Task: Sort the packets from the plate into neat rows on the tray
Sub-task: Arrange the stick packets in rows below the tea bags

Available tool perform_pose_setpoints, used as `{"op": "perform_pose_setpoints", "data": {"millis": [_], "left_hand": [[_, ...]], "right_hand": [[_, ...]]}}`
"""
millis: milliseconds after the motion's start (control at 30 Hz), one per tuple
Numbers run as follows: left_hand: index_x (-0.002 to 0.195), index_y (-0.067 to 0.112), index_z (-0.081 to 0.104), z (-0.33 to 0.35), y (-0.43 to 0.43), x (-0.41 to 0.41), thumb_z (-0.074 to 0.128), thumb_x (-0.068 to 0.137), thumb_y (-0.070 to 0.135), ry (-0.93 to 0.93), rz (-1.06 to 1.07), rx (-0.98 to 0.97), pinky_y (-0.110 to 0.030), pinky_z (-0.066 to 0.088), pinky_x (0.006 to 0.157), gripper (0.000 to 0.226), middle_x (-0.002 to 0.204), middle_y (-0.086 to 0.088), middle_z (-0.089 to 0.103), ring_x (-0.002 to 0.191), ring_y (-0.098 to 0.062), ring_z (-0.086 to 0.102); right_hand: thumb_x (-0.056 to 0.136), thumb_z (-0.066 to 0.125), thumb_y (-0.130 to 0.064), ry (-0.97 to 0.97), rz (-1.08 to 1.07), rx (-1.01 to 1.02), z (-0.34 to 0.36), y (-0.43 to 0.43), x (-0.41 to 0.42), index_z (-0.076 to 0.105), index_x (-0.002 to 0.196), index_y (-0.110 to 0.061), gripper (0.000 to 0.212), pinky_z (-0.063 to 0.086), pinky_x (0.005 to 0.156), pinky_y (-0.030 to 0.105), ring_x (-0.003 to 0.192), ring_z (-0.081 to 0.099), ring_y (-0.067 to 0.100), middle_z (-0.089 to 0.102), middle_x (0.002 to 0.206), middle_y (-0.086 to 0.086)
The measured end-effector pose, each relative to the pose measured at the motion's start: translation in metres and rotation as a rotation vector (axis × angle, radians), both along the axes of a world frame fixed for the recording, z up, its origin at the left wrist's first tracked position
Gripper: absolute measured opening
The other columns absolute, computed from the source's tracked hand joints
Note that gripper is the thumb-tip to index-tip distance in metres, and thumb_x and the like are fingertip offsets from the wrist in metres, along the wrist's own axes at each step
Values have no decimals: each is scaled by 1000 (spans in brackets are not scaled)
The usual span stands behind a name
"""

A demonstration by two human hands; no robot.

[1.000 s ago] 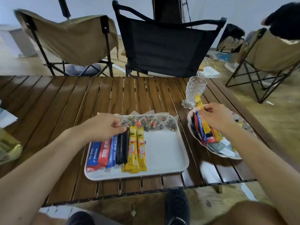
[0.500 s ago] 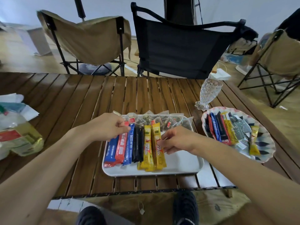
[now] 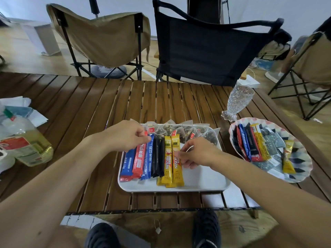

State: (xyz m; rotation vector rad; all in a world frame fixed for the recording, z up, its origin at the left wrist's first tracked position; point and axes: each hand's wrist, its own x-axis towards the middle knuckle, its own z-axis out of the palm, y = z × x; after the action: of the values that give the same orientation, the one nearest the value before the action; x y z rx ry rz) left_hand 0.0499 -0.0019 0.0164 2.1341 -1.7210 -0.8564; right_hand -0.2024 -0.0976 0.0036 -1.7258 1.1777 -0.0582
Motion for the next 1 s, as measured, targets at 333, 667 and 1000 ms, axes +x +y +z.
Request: {"op": "perform_pose_setpoints", "data": {"millis": [333, 667, 1000], "left_hand": [[94, 26, 62, 0, 1, 0, 64, 94, 56, 2, 8, -2, -21, 56, 64, 30, 96, 14, 73, 94, -10, 75], [94, 28, 63, 0, 2, 2, 65, 94, 55, 39, 18, -7, -23, 56, 66, 27, 101, 13, 72, 97, -9, 73], [91, 26, 62, 1, 2, 0, 65, 94, 55, 19, 20, 6, -21, 55, 64, 29, 93, 14, 74, 94, -9, 75]], "right_hand": [[92, 76, -37, 11, 25, -53, -4, -1, 2, 65, 97, -8, 32, 57, 54, 25, 67, 75, 18, 79, 81, 10], [98, 68, -39, 51, 69, -78, -3, -2, 2, 66, 102, 1, 40, 59, 57, 28, 65, 72, 20, 78, 86, 17], [100, 66, -37, 68, 127, -158, -2, -2, 2, 63, 103, -1, 36, 59, 60, 32, 64, 70, 21, 78, 83, 16]]}}
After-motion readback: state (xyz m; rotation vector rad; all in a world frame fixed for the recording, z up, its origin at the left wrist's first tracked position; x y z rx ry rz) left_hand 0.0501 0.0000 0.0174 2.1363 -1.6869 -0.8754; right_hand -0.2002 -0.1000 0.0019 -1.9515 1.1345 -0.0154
